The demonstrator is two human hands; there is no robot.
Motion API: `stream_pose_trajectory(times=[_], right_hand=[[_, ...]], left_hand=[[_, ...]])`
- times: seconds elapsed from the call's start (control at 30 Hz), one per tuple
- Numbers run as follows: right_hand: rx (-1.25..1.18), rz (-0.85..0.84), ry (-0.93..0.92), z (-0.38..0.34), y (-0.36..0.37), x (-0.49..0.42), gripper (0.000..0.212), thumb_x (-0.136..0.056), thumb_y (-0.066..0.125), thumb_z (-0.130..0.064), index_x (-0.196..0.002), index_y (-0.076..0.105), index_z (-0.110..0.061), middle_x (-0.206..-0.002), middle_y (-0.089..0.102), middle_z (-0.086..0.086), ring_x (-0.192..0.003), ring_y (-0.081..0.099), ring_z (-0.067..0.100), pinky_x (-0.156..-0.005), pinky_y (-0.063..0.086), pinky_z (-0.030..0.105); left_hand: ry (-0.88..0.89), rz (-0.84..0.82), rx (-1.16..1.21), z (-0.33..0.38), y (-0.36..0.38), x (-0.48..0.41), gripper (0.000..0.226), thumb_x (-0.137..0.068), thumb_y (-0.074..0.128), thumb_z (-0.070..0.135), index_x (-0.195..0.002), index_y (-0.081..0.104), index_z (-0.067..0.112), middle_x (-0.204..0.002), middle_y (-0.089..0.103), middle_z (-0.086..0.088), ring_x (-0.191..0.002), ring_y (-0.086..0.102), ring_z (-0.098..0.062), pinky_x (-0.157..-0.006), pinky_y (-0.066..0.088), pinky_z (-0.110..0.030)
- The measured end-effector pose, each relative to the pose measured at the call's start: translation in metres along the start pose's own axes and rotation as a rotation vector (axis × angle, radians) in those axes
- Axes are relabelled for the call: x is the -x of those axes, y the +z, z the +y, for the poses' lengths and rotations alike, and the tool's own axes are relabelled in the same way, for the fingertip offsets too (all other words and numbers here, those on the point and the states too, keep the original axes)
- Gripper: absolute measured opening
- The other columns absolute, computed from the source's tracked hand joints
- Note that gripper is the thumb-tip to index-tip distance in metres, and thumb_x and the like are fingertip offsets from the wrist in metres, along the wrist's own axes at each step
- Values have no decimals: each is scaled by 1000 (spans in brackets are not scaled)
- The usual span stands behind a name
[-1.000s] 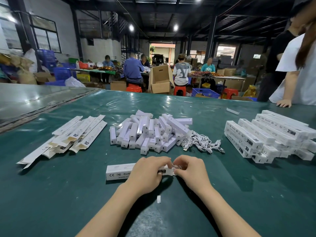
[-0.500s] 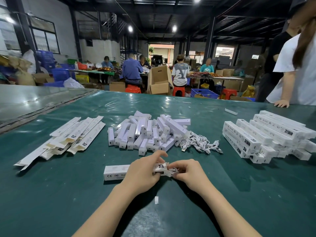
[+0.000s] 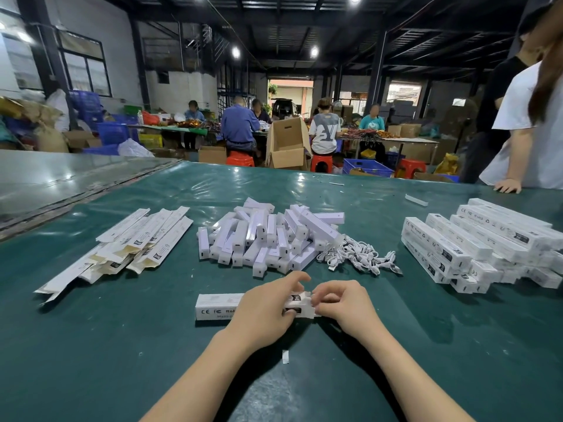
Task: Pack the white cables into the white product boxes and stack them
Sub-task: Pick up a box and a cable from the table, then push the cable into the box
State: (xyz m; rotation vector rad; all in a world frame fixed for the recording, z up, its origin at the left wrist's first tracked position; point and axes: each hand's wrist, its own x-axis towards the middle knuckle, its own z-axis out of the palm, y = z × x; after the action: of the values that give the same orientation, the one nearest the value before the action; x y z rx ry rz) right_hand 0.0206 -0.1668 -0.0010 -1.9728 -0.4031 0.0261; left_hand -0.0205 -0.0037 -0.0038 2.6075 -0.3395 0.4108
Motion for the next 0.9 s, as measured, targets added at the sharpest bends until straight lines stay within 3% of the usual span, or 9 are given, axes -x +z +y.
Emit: stream_pose_trajectory(times=[0.17,0.33,0.57,0.8,0.9], right_hand=[[-11,2,-43,1,0,1,40,-63,68,11,-49,63,-27,-74,69,19,-60,53,17,-64,43,28],[106,12,-110,0,3,2,33,-66,75,-1,-62,62,-31,-61,56,-4,-54,46,5,-56,37,16],[21,-32,-140,-2,3,2,39,-65,65,15,-75,60,-22,-72,65,-4,-65,61,8,-71,50,22],[-8,-39,-135,0,2,-2,38,-60,56,20,-63,53,-18,-60,64,-8,-57,56,5,-64,45,21],[23,3,-133,2,6,0,36,-65,61,16,-67,55,-20,-67,66,-6,-62,59,5,-65,47,15]], left_hand=[[-18,16,-6,-1,1,-1,50,-84,56,19,-126,39,39,-124,54,22,-113,50,-5,-81,33,-17],[2,-6,4,0,0,-1,47,-82,56,16,-122,43,37,-123,55,21,-114,49,-2,-87,36,-18],[11,2,-11,2,1,-1,52,-80,57,17,-123,36,39,-121,56,21,-111,52,-6,-87,40,-25],[-2,-4,-9,0,3,-2,48,-79,56,17,-117,41,40,-120,56,22,-113,49,1,-88,39,-22],[2,-4,5,-1,2,-3,46,-78,56,18,-116,42,41,-117,57,24,-110,50,2,-83,37,-19]])
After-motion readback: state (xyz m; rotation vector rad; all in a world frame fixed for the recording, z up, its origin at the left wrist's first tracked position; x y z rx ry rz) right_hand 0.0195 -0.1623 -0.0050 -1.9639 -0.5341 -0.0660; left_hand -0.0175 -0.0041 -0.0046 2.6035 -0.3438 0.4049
